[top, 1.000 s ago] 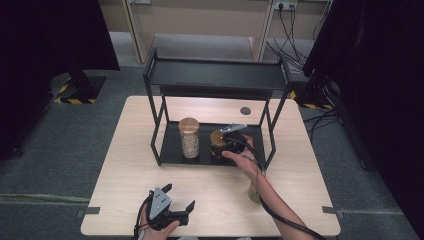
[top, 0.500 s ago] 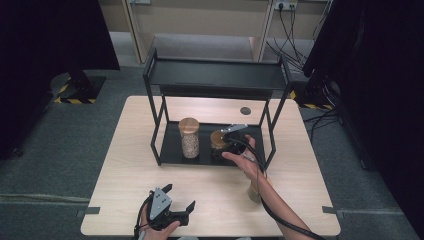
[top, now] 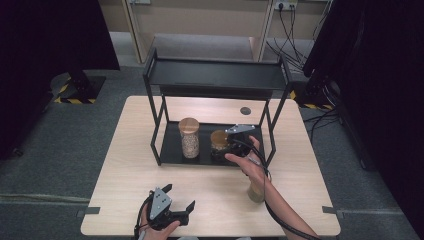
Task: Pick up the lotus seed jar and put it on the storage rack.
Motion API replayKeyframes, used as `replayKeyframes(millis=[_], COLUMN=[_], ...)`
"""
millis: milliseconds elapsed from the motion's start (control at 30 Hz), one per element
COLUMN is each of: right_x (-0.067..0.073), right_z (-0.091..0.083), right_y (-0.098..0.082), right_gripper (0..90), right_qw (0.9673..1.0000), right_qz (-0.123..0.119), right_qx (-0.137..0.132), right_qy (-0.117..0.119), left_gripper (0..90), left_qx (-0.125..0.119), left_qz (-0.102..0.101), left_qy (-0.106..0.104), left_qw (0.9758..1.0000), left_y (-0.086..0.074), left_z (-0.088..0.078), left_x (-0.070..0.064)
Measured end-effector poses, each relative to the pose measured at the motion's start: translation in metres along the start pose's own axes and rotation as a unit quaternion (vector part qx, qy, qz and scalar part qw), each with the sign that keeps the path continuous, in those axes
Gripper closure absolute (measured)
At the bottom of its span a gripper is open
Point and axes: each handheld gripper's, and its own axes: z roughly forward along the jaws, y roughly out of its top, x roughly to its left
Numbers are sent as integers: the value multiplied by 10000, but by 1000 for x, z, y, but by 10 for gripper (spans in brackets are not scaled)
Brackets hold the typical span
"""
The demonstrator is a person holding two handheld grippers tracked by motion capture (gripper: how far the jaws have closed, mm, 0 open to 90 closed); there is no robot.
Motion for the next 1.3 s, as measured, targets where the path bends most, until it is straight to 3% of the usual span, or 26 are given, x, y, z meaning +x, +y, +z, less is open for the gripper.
replayKeyframes(millis=[233, 500, 1300], right_x=[2, 8, 11], right_z=[-22, -42, -83], right_y=[-7, -18, -55], right_gripper=[46, 46, 46], right_qw=[9997, 9989, 9962], right_qz=[-76, -337, -264], right_qx=[-224, -310, -759], right_qy=[95, 89, 346], left_gripper=[34, 35, 35], left_qx=[-9, -3, 4], left_qz=[-22, -8, -27], left_qy=[19, 22, 54], left_qw=[10000, 10000, 10000], left_y=[-1, 0, -1], left_z=[0, 0, 1], left_x=[0, 0, 0])
